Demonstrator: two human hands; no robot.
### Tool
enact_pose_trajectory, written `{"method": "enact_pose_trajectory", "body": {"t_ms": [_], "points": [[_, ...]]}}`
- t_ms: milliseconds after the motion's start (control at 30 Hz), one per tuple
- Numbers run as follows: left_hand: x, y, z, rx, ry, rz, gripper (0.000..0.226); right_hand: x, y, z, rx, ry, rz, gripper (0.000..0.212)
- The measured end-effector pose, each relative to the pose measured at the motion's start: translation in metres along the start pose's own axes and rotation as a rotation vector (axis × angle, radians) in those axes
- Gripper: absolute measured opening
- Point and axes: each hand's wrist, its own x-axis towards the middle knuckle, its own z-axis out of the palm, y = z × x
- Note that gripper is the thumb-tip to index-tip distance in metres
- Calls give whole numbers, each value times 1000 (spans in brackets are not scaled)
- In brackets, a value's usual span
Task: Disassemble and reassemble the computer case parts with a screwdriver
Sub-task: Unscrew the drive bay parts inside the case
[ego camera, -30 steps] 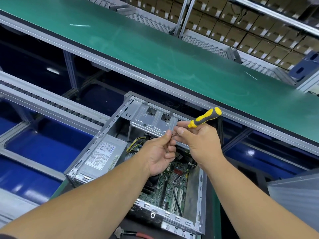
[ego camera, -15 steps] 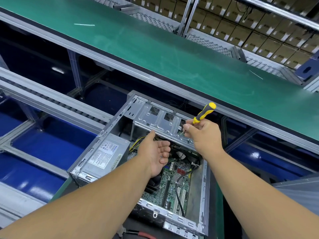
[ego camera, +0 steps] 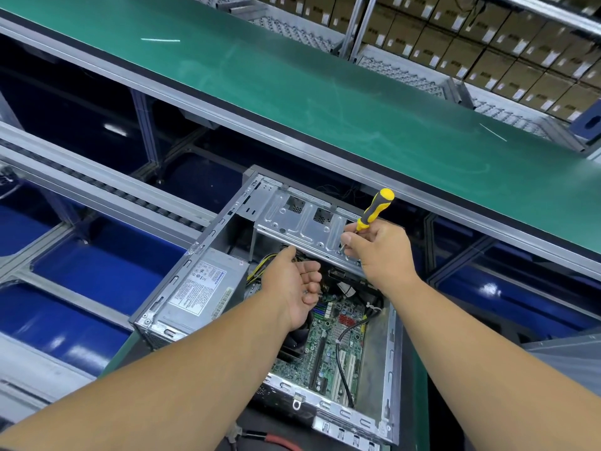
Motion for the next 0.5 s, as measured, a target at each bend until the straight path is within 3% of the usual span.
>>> {"method": "enact_pose_trajectory", "body": {"t_ms": [400,500], "points": [[1,-1,1,-18,-10,15,55,3,6,2,-167,26,-49,13],[0,-2,2,60,35,100,50,4,5,5,-206,76,-46,24]]}}
